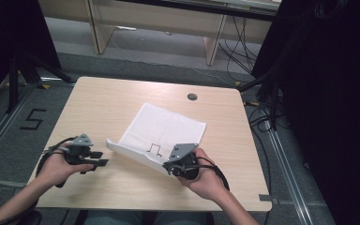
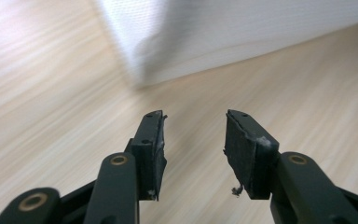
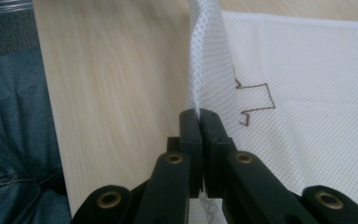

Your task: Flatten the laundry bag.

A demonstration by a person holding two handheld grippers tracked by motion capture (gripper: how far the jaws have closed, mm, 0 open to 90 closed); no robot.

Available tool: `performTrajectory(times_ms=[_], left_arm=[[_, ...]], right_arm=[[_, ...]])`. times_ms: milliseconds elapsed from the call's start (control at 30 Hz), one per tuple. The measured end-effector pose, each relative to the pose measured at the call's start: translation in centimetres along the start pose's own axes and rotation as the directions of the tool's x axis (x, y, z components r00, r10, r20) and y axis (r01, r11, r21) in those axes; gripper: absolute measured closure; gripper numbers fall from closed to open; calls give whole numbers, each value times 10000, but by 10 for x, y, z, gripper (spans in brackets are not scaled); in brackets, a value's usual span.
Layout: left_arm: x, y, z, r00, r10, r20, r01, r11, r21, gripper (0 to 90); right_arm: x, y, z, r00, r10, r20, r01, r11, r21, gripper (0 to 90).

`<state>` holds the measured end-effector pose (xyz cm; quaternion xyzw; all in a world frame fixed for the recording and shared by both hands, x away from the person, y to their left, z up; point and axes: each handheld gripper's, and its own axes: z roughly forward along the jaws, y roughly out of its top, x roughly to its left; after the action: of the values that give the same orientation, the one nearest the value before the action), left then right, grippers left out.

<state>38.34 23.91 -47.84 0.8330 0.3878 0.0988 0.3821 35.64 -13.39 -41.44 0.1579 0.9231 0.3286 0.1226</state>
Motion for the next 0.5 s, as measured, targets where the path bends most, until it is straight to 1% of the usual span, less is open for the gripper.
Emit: performTrajectory(times_ms=[33, 67, 100, 133, 167, 200, 233, 267, 300, 333, 367, 400, 433, 467, 500], left_arm=[[4, -3, -5, 9998, -130, -172, 127, 9998, -170, 569], [8, -5, -10, 9995, -220, -209, 213, 9993, -312, 568], [11, -6, -13, 9985, -451, -310, 434, 9975, -549, 565], [13, -7, -16, 9976, -560, -416, 533, 9966, -631, 560], [13, -7, -18, 9965, -638, -535, 594, 9950, -801, 553], [15, -5, -19, 9969, -617, -493, 571, 9943, -900, 551], [13, -3, -18, 9966, -611, -547, 550, 9928, -1066, 546], [12, -2, -18, 9969, -568, -553, 504, 9925, -1116, 539], [10, 1, -17, 9968, -604, -516, 535, 9907, -1252, 534], [8, 3, -16, 9974, -515, -504, 443, 9899, -1344, 532], [4, 6, -14, 9970, -627, -446, 552, 9866, -1534, 532], [3, 9, -14, 9983, -347, -460, 276, 9885, -1484, 532], [1, 12, -13, 9989, -252, -393, 186, 9870, -1595, 532], [-2, 15, -11, 9988, -348, -344, 284, 9847, -1720, 532], [-4, 18, -11, 9994, -189, -304, 134, 9849, -1728, 532]], right_arm=[[1, -1, 1, 10000, -45, -25, 45, 10000, -10, 899], [4, -2, 1, 9999, 30, -151, -29, 10000, 69, 898], [6, -3, 1, 9999, 134, -100, -133, 9998, 123, 899], [7, -4, 1, 9998, 135, -135, -134, 9999, 104, 899], [8, -5, 2, 9998, -17, -209, 20, 9999, 141, 899], [9, -6, 3, 9997, -73, -249, 77, 9999, 145, 899], [10, -7, 4, 9995, -86, -303, 91, 9998, 182, 899], [12, -9, 4, 9992, -45, -387, 55, 9997, 250, 898], [13, -10, 5, 9990, -67, -439, 79, 9995, 289, 898], [15, -12, 5, 9986, 92, -513, -73, 9993, 372, 899], [16, -14, 5, 9985, 56, -538, -32, 9990, 442, 899], [17, -16, 6, 9980, -59, -626, 89, 9988, 486, 898], [19, -18, 7, 9974, -85, -716, 125, 9984, 559, 898], [20, -20, 8, 9972, -112, -743, 159, 9979, 624, 898], [22, -23, 8, 9965, 91, -836, -25, 9969, 788, 898]])
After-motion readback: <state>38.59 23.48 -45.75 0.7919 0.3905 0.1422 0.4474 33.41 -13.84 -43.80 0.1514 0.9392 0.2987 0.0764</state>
